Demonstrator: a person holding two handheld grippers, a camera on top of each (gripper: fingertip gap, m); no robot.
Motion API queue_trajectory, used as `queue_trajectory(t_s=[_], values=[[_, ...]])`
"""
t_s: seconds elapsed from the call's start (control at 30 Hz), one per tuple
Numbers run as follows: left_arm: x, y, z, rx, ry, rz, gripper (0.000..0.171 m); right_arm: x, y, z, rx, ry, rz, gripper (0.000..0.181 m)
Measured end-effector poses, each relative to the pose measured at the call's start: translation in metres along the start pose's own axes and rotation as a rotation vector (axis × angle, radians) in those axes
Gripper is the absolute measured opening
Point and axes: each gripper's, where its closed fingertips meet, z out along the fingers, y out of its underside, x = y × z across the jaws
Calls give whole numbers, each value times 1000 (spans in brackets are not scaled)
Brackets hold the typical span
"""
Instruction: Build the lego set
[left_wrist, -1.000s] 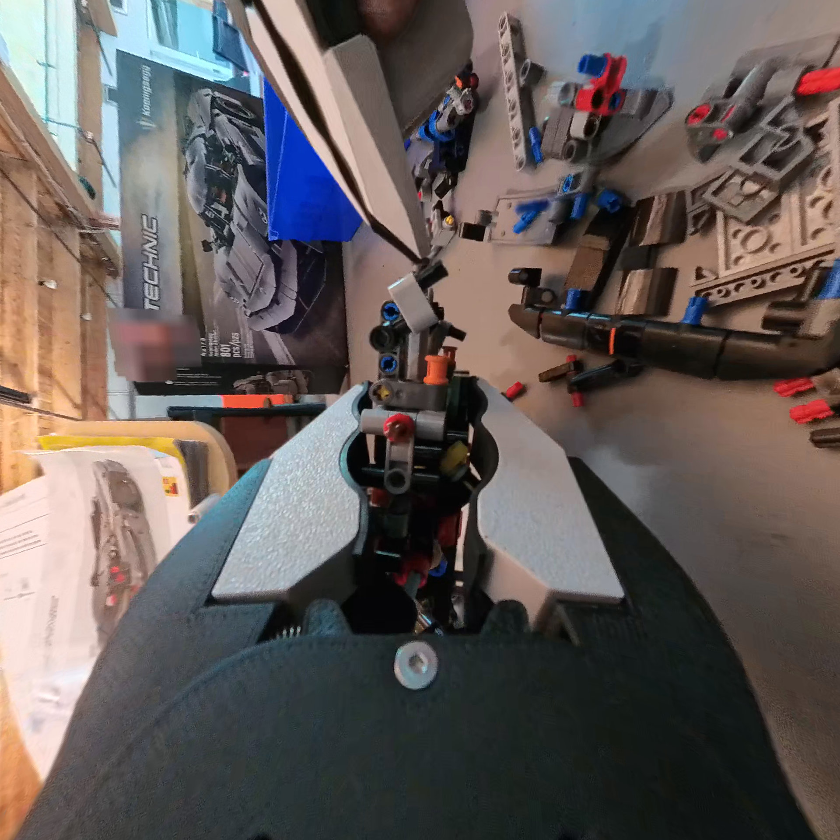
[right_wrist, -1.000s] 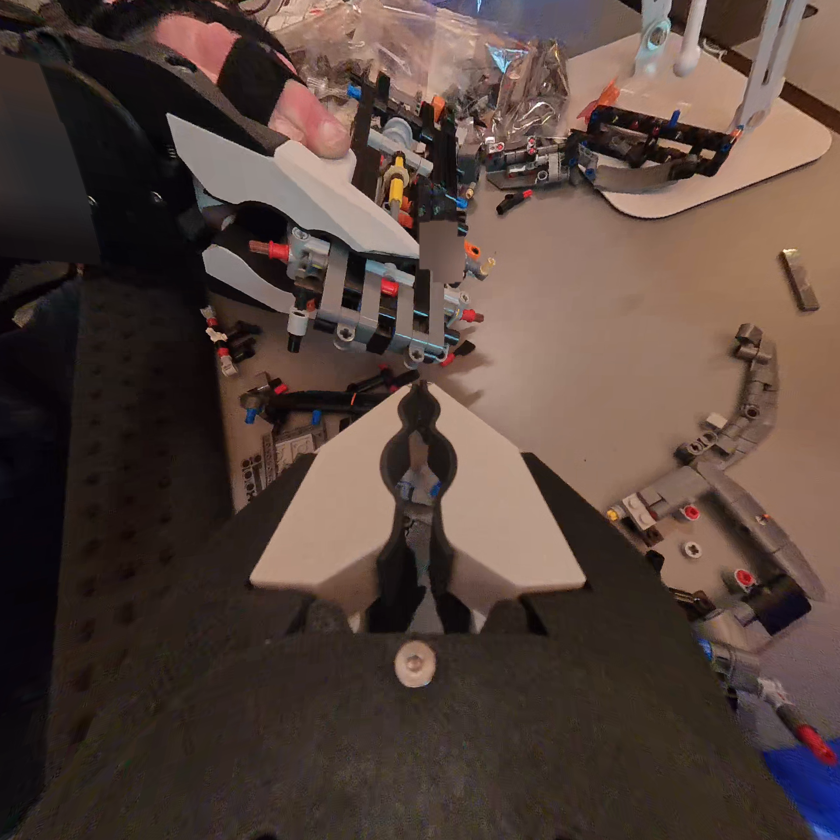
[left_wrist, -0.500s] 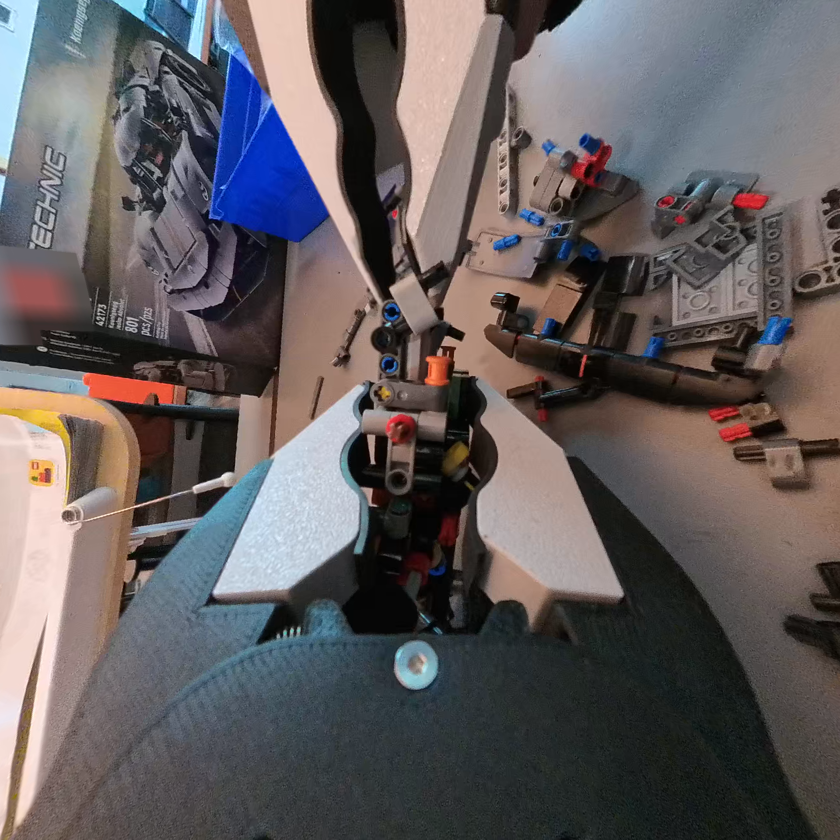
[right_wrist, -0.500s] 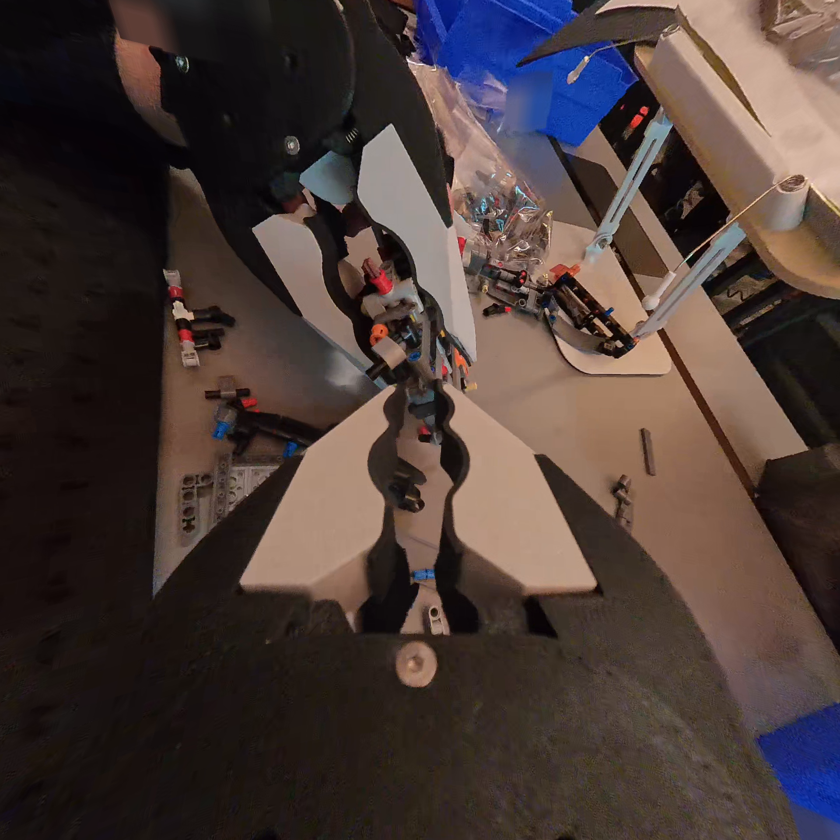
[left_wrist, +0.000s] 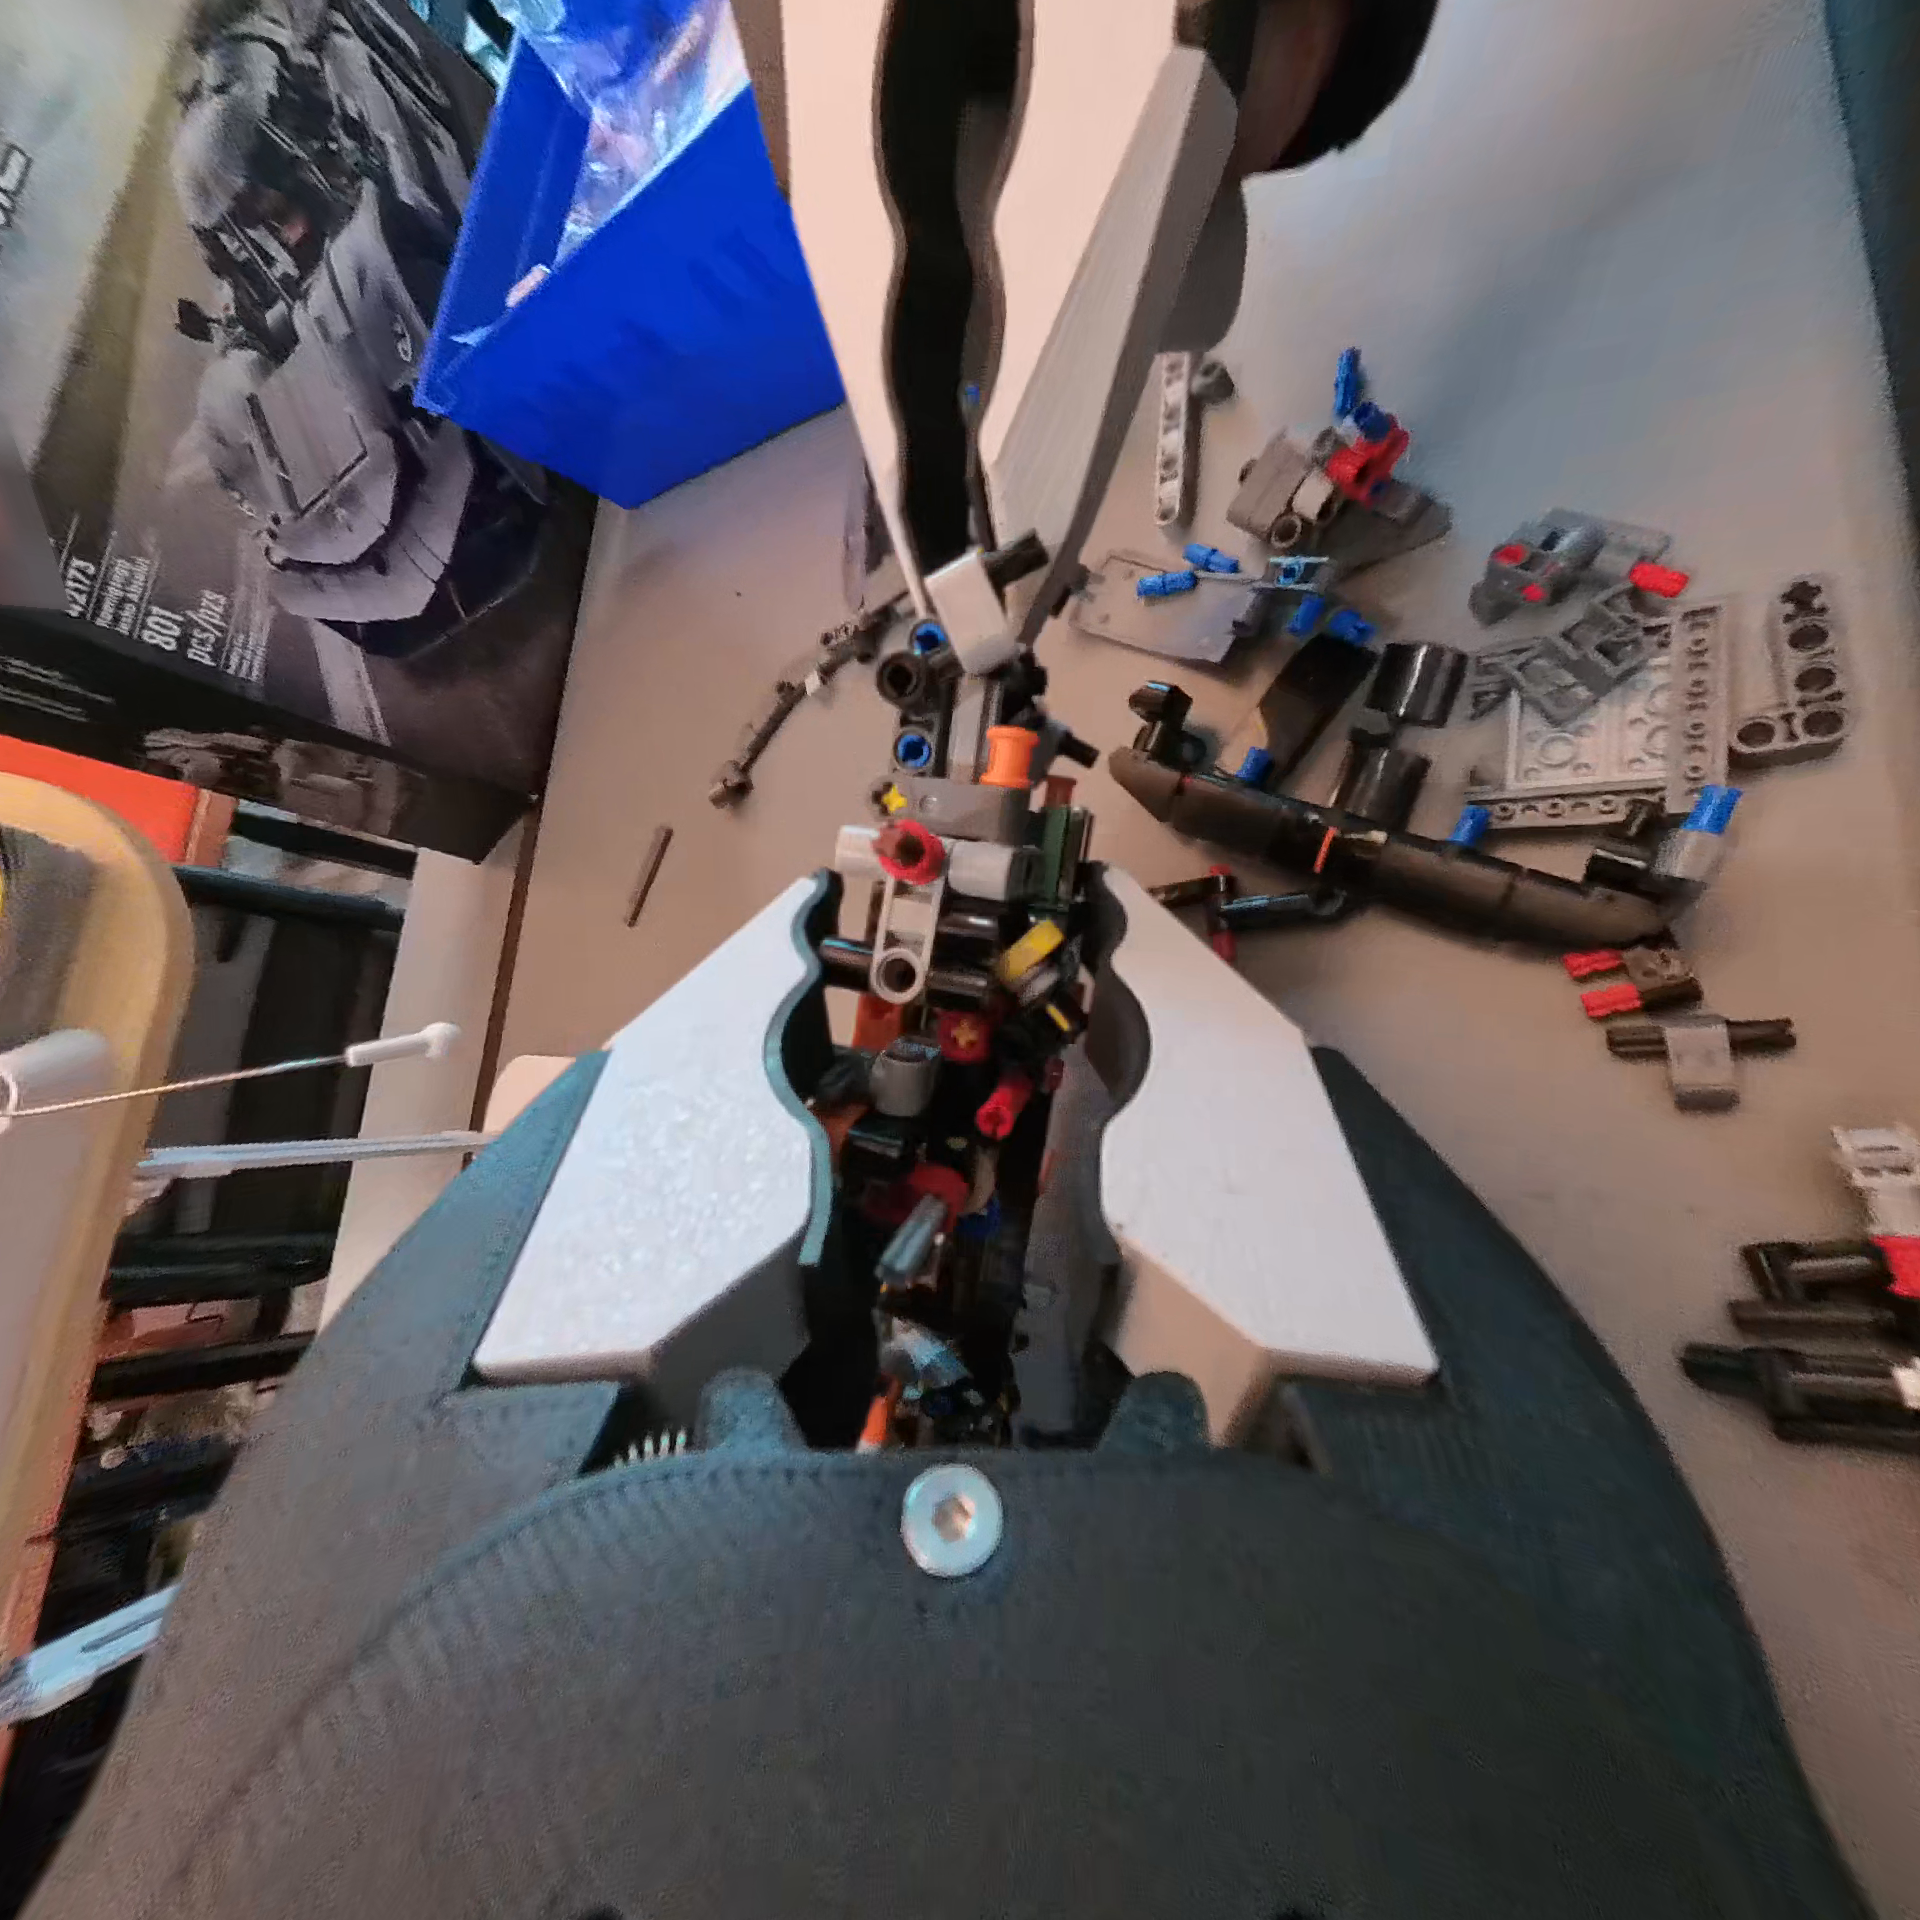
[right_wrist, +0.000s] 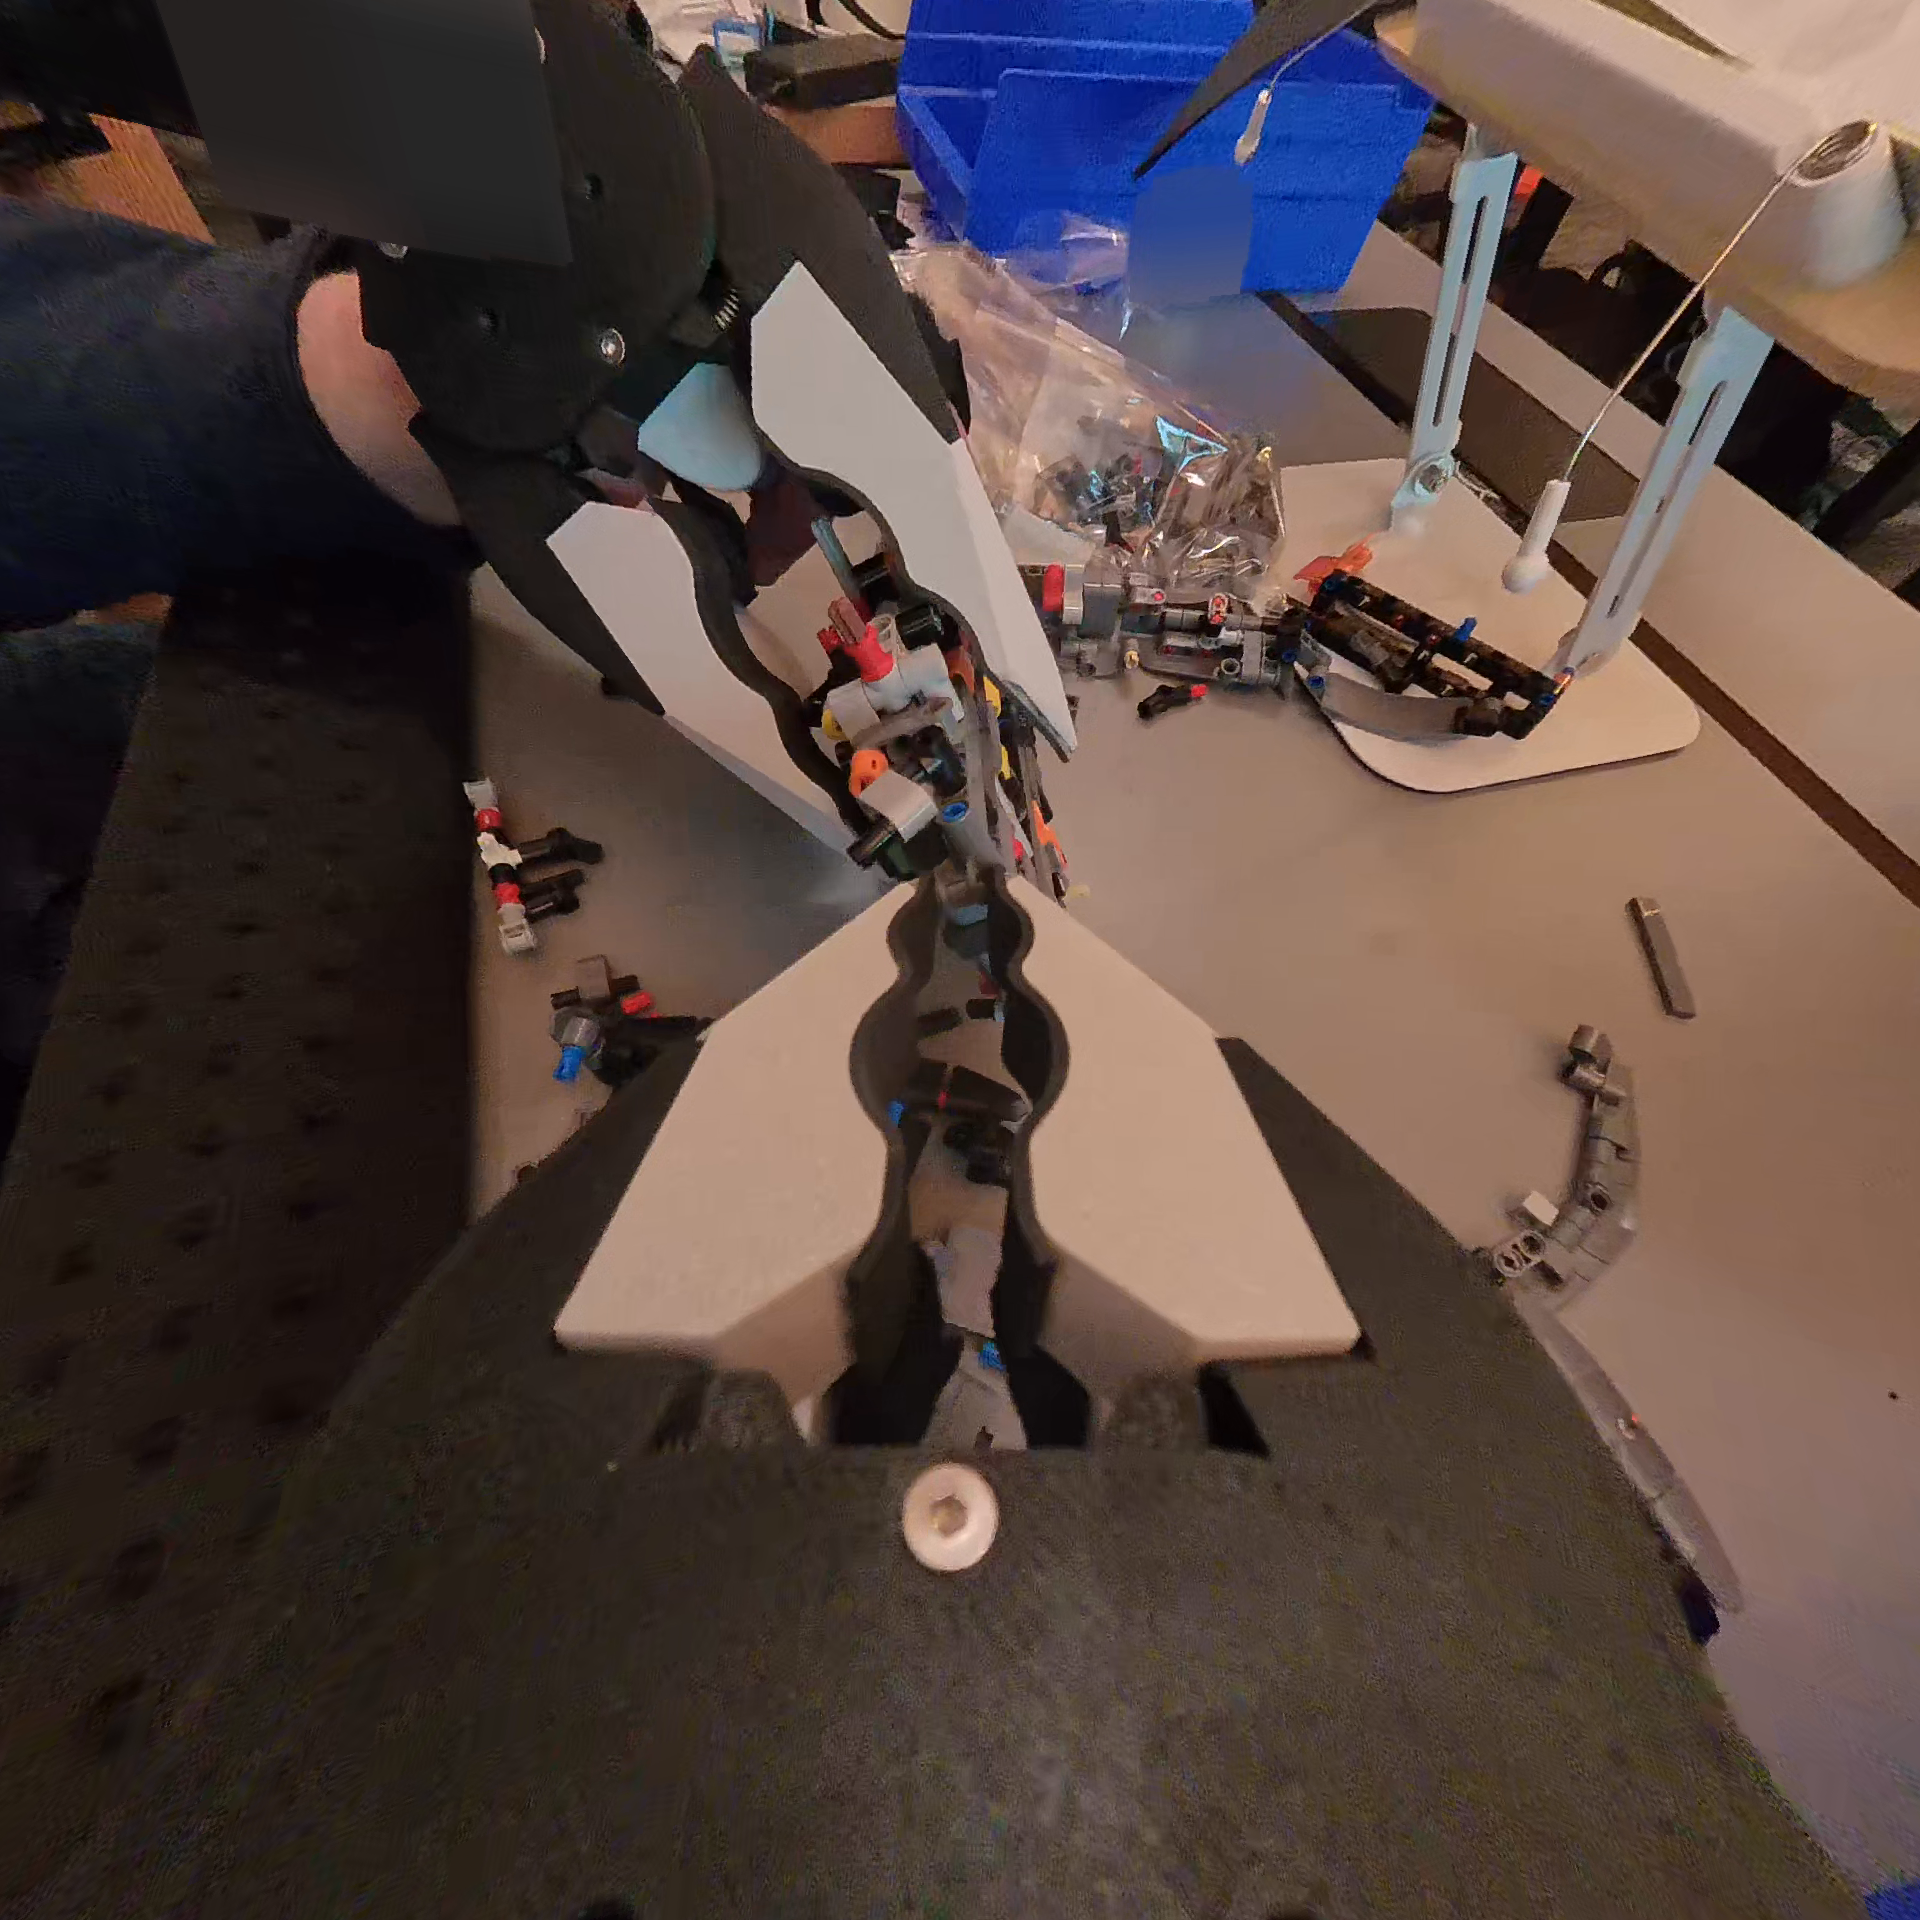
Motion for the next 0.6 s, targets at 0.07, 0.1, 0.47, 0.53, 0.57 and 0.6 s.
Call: queue_trajectory(t_s=[0.07, 0.1, 0.47, 0.53, 0.57, 0.6], values=[[1, 7, 3, -44, -2, 7, 43, 0, -7, -4, 22, 36, -56, 6], [-2, 10, 4, -63, -19, 10, 42, -1, -8, -5, 21, 53, -101, 13], [10, 7, 5, -52, 34, 48, 38, -14, 1, 6, -100, 87, -313, 14], [14, 8, 5, -57, 49, 88, 37, -20, 4, 6, -131, 72, -366, 14], [16, 8, 5, -58, 51, 109, 37, -22, 6, 6, -151, 71, -391, 14], [17, 9, 6, -65, 51, 119, 37, -23, 9, 7, -176, 76, -410, 14]])
